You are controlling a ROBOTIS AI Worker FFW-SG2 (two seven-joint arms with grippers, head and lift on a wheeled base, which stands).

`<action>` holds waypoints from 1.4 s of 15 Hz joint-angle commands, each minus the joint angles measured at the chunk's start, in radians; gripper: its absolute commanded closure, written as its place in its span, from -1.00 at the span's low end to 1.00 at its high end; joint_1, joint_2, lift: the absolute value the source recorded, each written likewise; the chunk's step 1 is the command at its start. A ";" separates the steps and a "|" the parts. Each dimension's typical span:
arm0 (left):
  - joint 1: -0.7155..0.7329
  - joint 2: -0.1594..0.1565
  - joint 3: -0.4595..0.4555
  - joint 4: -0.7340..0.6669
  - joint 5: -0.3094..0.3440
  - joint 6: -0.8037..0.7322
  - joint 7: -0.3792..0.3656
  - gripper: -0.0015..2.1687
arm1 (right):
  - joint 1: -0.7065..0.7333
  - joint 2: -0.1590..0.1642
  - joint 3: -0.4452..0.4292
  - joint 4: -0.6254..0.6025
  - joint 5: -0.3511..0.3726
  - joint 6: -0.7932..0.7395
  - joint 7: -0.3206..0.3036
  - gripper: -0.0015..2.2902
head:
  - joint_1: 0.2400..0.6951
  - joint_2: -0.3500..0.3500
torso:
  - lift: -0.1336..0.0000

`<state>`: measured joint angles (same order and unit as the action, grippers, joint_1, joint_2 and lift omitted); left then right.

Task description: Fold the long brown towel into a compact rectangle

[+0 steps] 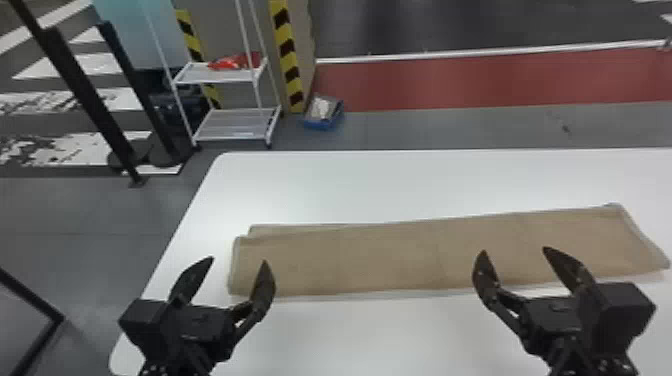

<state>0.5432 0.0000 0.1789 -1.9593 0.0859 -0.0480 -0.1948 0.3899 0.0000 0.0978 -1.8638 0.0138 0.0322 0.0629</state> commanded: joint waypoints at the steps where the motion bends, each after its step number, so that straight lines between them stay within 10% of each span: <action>1: 0.000 -0.003 -0.003 -0.003 0.000 0.001 0.000 -0.94 | 0.004 0.001 0.000 -0.002 0.000 -0.005 0.000 -0.92 | 1.00 0.47 | -0.43; 13: -0.066 -0.003 0.001 0.036 -0.011 0.090 -0.003 -0.88 | 0.023 0.001 -0.003 -0.021 0.000 -0.011 0.000 -0.92 | 1.00 0.45 | -0.43; 21: -0.246 -0.003 0.103 0.049 0.014 0.538 -0.080 -0.87 | 0.040 0.001 -0.020 -0.038 0.006 -0.005 0.000 -0.92 | 1.00 0.50 | -0.42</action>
<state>0.3262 0.0000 0.2658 -1.9107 0.0971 0.4253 -0.2702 0.4289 0.0000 0.0825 -1.9020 0.0178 0.0247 0.0629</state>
